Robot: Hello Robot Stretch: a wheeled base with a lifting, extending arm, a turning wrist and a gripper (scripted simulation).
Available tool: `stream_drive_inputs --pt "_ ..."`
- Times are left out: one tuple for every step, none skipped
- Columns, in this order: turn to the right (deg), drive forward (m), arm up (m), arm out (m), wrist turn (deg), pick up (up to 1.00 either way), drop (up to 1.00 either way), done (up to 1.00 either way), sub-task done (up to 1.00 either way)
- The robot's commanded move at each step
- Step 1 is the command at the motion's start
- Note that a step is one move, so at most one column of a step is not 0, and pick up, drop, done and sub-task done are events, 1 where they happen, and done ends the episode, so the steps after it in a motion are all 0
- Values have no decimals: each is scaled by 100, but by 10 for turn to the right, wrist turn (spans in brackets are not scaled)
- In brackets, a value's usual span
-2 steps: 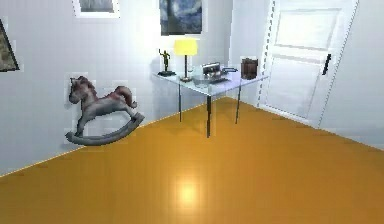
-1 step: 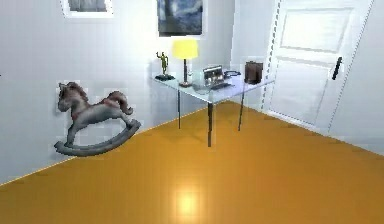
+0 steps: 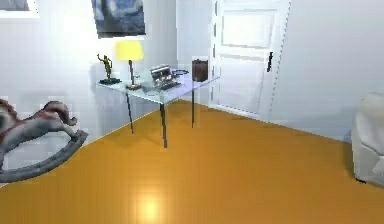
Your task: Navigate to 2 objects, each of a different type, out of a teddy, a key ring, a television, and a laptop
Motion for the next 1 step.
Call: stream_drive_inputs --pt "0 100 0 0 0 0 0 0 0"
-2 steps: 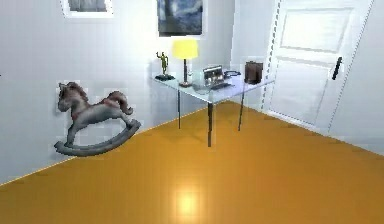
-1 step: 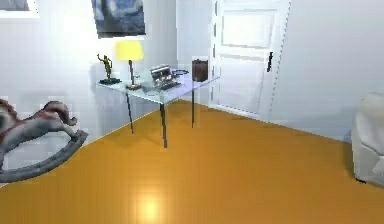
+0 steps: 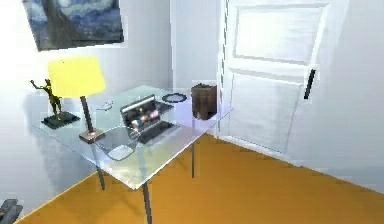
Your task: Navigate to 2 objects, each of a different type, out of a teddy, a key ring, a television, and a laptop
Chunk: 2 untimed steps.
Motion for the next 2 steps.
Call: stream_drive_inputs --pt "60 0 0 0 0 0 0 0 0" --pt "0 20 0 0 0 0 0 0 0"
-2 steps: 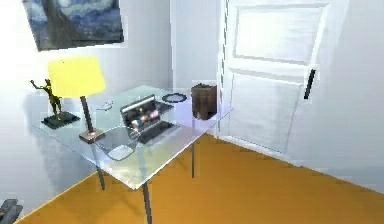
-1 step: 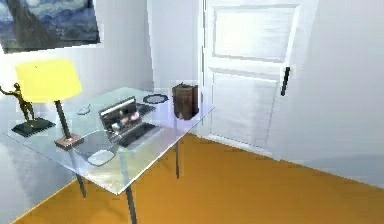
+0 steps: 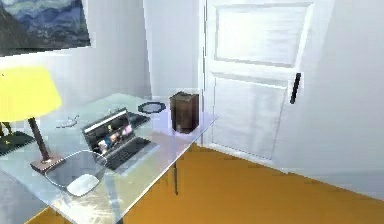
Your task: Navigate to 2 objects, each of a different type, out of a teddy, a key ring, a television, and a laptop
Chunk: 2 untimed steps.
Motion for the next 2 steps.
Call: stream_drive_inputs --pt "-180 0 0 0 0 0 0 0 0" --pt "0 0 0 0 0 0 0 100 0"
